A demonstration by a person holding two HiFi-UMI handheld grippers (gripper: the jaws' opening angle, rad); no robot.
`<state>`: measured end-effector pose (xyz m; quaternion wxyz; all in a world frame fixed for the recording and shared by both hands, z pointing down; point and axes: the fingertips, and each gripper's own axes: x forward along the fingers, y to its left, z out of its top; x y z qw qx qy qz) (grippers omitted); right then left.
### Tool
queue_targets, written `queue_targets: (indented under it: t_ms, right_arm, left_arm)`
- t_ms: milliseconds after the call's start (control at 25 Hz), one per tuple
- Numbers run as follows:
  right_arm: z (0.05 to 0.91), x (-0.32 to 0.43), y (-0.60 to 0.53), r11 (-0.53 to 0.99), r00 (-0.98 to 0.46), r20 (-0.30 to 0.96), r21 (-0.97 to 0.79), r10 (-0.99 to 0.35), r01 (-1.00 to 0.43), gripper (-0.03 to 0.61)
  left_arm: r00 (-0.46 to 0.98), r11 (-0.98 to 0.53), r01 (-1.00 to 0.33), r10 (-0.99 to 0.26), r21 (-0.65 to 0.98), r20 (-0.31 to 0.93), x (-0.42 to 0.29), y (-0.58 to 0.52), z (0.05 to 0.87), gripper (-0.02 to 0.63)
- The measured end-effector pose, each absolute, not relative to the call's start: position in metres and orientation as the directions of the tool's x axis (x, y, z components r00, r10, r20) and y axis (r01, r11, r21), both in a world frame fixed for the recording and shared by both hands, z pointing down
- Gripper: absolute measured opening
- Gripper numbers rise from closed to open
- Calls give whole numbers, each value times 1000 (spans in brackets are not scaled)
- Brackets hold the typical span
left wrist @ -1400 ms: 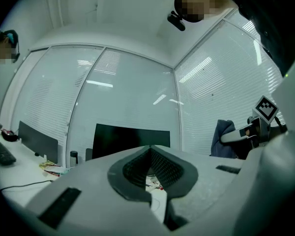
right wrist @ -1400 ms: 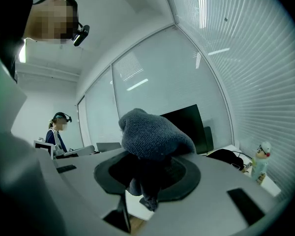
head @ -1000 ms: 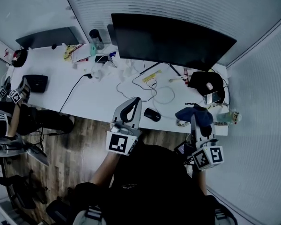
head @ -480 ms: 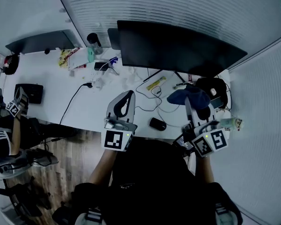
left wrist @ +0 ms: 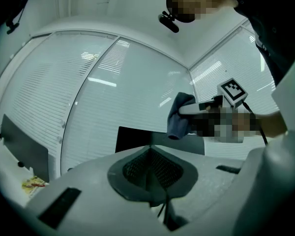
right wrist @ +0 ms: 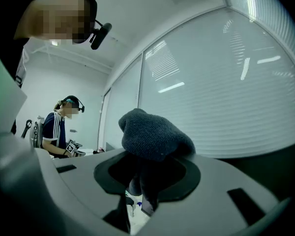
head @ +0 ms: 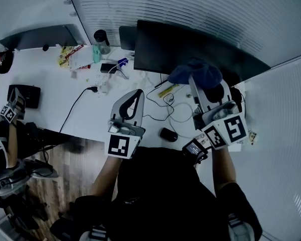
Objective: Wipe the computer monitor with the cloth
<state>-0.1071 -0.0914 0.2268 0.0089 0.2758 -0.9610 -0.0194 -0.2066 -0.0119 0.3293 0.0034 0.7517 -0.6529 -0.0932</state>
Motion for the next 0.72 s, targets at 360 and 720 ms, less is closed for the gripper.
queue_targets:
  t_ms: [360,720]
  right_arm:
    - [198,-186,-144,875,-881,-27,99,-473,-473,115]
    - [201,-235,-199,835,-836,-6,49,-549,-549,117]
  left_arm:
    - [102,-126,-981,-983,150,-154,-230,-26,329,8]
    - [74,-98,-979,-988,178,-136,-238,-26,340,8]
